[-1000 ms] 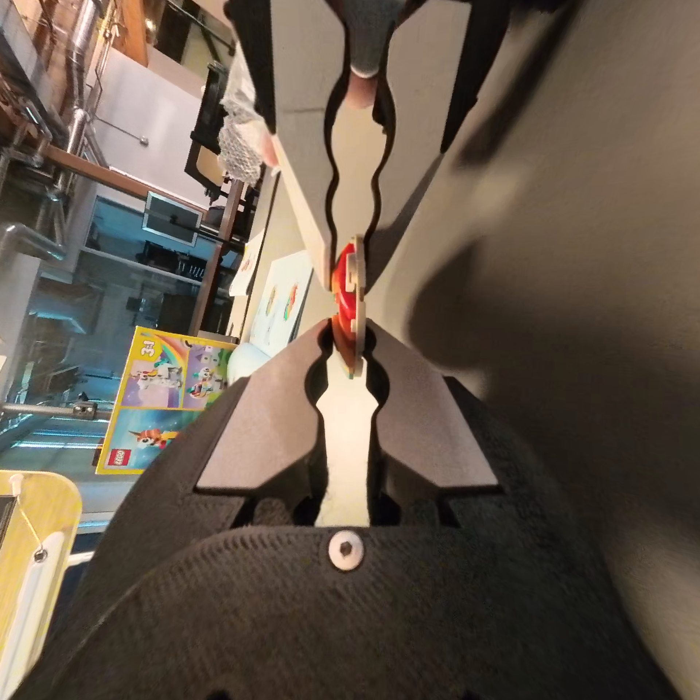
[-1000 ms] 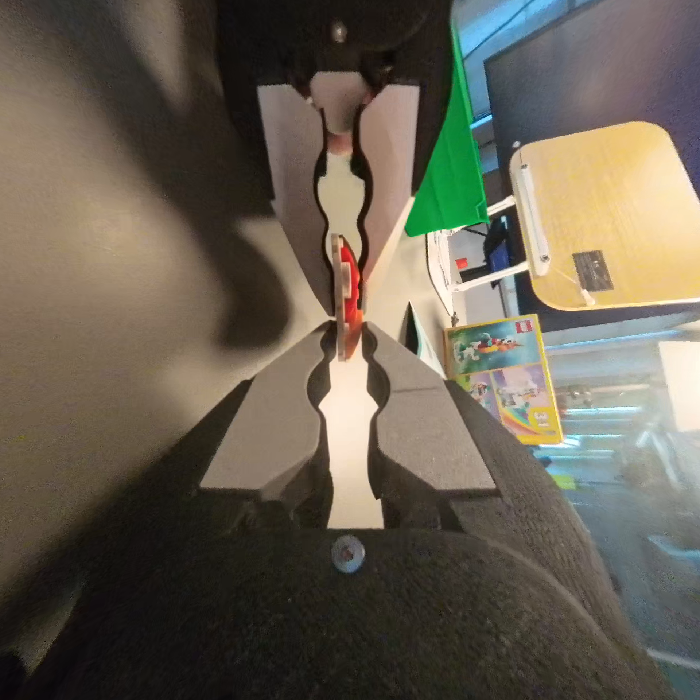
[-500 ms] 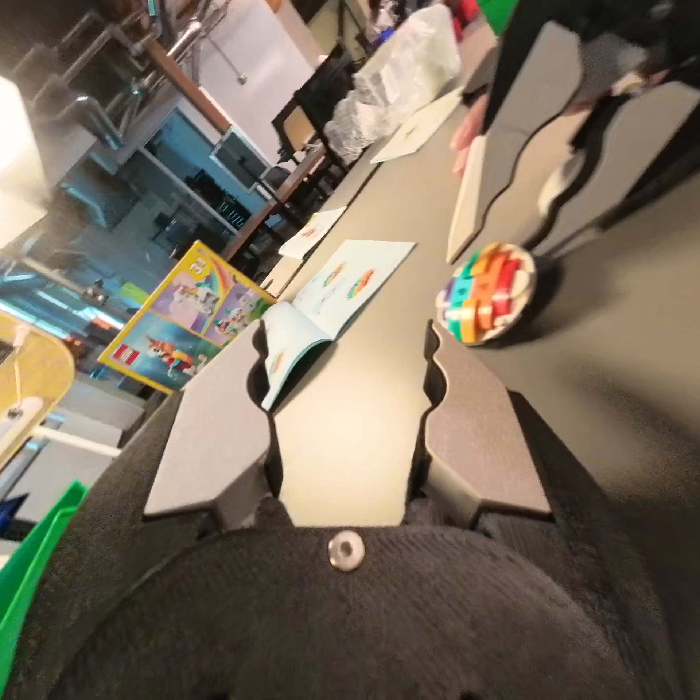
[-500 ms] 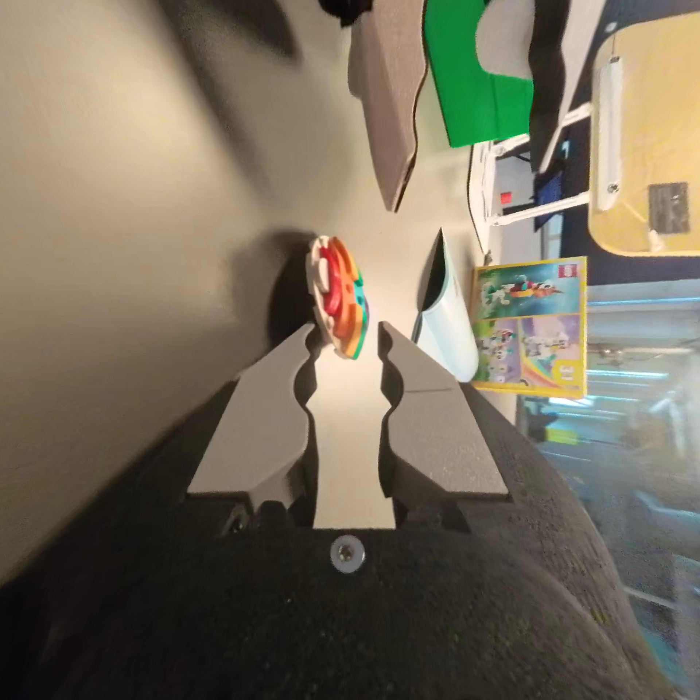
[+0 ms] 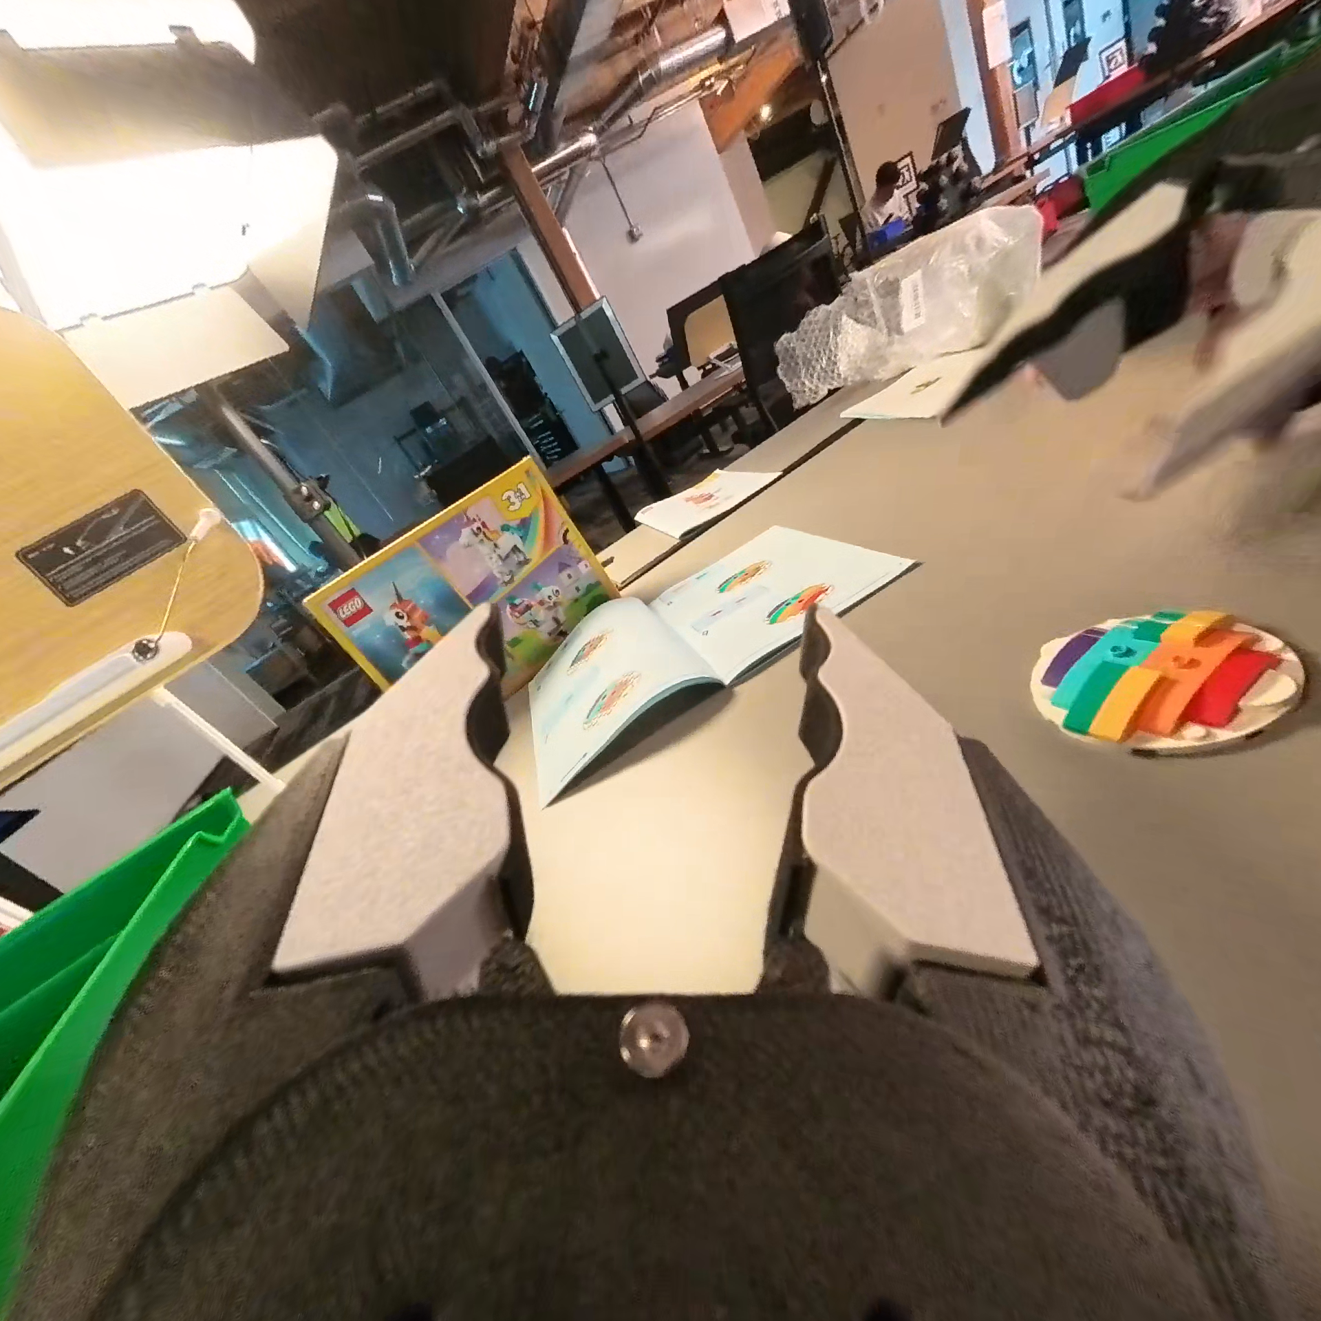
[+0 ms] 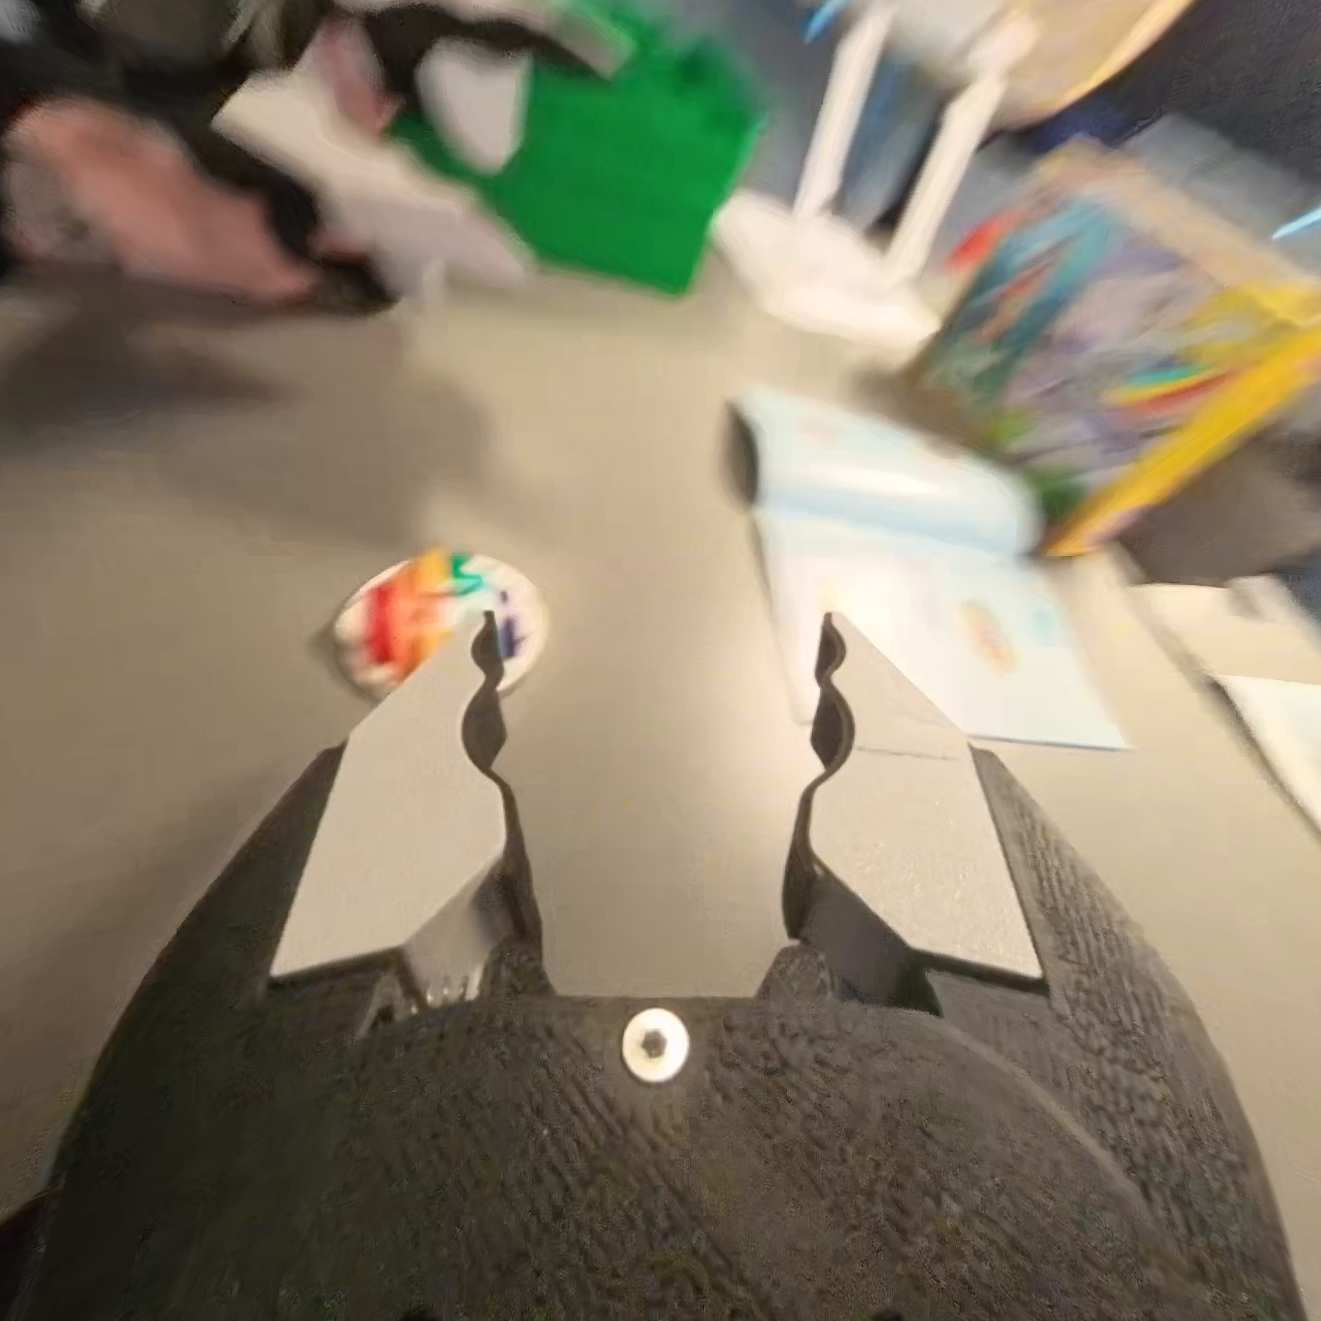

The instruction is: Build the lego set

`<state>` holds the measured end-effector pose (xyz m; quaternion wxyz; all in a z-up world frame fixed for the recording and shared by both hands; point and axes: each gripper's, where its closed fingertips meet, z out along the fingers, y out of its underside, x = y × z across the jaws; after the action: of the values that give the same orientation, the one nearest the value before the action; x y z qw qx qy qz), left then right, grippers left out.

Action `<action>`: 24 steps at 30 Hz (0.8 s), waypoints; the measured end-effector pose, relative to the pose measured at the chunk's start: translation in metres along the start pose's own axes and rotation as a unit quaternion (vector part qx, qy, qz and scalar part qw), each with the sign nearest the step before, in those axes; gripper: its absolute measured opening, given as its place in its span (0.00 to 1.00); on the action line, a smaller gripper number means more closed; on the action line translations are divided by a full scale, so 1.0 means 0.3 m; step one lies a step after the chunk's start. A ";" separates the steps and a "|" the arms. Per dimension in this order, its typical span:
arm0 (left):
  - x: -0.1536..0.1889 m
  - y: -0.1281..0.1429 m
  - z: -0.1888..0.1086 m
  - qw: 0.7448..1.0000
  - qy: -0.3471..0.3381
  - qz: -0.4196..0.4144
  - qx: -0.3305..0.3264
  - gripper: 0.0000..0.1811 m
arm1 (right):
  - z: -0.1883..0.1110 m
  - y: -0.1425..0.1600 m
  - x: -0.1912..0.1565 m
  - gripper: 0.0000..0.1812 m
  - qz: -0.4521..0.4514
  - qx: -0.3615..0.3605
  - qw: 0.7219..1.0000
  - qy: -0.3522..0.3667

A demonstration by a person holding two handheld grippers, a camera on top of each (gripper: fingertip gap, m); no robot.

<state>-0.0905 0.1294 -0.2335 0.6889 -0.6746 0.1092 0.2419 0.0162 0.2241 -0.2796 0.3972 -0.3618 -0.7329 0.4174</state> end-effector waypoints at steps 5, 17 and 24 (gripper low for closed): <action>0.067 -0.021 0.013 0.999 0.035 0.019 0.011 0.39 | -0.159 -0.092 0.299 0.31 -0.039 0.123 0.943 0.308; 0.348 0.086 0.340 0.960 0.251 0.068 -0.105 0.47 | -0.063 0.065 0.621 0.18 -0.105 -0.021 0.896 0.432; 0.400 0.078 0.432 0.877 0.460 0.051 -0.128 0.32 | -0.040 0.061 0.678 0.16 -0.114 -0.008 0.900 0.421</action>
<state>-0.0213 0.2785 -0.3026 0.4554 -0.7857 0.4157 -0.0492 -0.0556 0.4105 -0.2352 0.7105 -0.4213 -0.5368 0.1720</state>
